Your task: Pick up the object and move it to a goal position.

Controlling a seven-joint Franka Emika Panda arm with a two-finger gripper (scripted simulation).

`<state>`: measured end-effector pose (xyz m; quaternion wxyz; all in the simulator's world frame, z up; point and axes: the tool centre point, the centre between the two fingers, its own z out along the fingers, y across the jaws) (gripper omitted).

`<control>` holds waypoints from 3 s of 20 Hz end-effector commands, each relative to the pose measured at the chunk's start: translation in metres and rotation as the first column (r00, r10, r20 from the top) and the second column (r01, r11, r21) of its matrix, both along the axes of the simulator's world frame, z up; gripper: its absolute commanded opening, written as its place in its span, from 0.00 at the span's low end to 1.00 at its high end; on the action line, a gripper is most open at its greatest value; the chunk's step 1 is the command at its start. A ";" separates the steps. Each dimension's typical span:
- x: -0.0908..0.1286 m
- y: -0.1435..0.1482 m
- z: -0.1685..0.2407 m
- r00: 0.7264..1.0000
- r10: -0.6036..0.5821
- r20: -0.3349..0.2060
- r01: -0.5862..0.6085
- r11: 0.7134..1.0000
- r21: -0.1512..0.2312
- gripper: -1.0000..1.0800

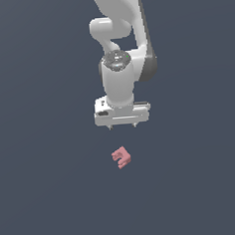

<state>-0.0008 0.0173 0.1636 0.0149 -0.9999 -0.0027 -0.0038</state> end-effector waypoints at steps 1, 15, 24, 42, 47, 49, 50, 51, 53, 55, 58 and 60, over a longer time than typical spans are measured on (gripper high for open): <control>0.000 0.000 0.000 1.000 0.000 0.000 0.000 1.000 0.000 0.96; 0.006 0.020 0.008 0.999 0.040 0.019 -0.041 0.999 0.022 0.96; 0.021 0.016 -0.004 0.992 0.129 0.018 -0.129 0.992 0.009 0.96; 0.075 -0.009 -0.063 0.874 0.485 -0.003 -0.485 0.874 -0.027 0.96; 0.081 -0.013 -0.072 0.851 0.525 -0.007 -0.525 0.851 -0.029 0.96; 0.082 -0.014 -0.073 0.847 0.532 -0.007 -0.532 0.846 -0.030 0.96; 0.082 -0.014 -0.074 0.846 0.534 -0.008 -0.534 0.845 -0.030 0.96; 0.082 -0.014 -0.074 0.845 0.534 -0.008 -0.534 0.845 -0.030 0.96; 0.081 -0.014 -0.074 0.848 0.530 -0.008 -0.530 0.847 -0.029 0.96; 0.081 -0.014 -0.077 0.848 0.530 -0.008 -0.530 0.847 -0.029 0.96; 0.081 -0.014 -0.088 0.847 0.532 -0.008 -0.532 0.847 -0.030 0.96; 0.081 -0.014 -0.099 0.846 0.533 -0.008 -0.533 0.846 -0.030 0.96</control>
